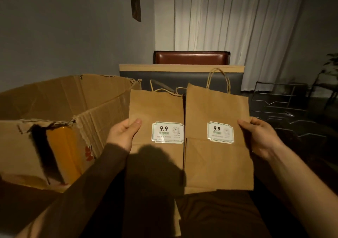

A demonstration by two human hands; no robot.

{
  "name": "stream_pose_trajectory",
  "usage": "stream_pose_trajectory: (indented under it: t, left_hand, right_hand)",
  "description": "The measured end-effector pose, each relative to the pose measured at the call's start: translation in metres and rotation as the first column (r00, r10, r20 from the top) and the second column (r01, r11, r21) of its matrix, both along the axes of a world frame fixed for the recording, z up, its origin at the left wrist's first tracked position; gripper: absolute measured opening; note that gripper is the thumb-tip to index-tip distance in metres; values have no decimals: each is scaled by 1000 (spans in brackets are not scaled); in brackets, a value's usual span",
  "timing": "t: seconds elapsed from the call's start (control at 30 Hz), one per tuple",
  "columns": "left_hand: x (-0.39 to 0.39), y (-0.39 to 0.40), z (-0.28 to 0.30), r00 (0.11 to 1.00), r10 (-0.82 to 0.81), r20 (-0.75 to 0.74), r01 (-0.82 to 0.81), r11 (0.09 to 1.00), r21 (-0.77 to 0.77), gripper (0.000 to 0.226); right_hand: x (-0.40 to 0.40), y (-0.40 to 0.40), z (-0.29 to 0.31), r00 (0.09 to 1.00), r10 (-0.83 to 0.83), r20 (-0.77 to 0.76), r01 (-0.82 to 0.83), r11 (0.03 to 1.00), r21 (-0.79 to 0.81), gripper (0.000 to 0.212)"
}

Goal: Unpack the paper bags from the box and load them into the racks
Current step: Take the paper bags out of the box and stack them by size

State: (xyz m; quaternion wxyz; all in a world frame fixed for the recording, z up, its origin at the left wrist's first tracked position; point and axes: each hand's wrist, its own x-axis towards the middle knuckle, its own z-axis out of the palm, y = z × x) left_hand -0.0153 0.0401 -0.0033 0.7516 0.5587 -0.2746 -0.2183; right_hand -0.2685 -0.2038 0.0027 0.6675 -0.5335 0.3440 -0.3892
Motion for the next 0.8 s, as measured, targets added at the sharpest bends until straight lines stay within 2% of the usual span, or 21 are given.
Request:
stream_pose_trajectory:
  t: [0.17,0.23,0.3,0.4,0.47,0.53,0.63,0.7,0.8]
  left_hand:
    - [-13,-5,-4,997,-77,-3,77,997,-23,20]
    - [-22,-11,-7,996,-72,45,72,997,-9,24]
    - [-30,-15,-7,992,-65,111,66,998,-3,17]
    - [-31,-18,-2,984,36,172,-38,999,6,27]
    - [-27,-18,-2,963,45,267,-47,999,0,24]
    - [-22,-18,-4,936,15,351,-23,1000,19,18]
    - [-14,-19,-8,906,-9,423,-20,998,64,20]
    - [-7,-21,-12,904,3,427,-33,997,64,21]
    - [5,-21,-16,938,25,347,-54,996,75,22]
  right_hand:
    - [23,26,-3,996,85,17,-85,996,36,6]
    - [33,39,-8,985,174,19,-175,981,88,11]
    - [36,41,-14,980,197,34,-199,972,126,14]
    - [31,30,-19,995,93,28,-96,988,118,22]
    - [25,20,-21,999,32,-14,-30,994,103,28]
    - [20,10,-20,998,-4,-66,9,997,77,27]
    - [18,-14,-5,989,-109,-100,112,993,28,16]
    - [22,-39,10,971,-196,-136,199,980,9,14]
    - [32,-79,28,917,-295,-267,304,953,-10,16]
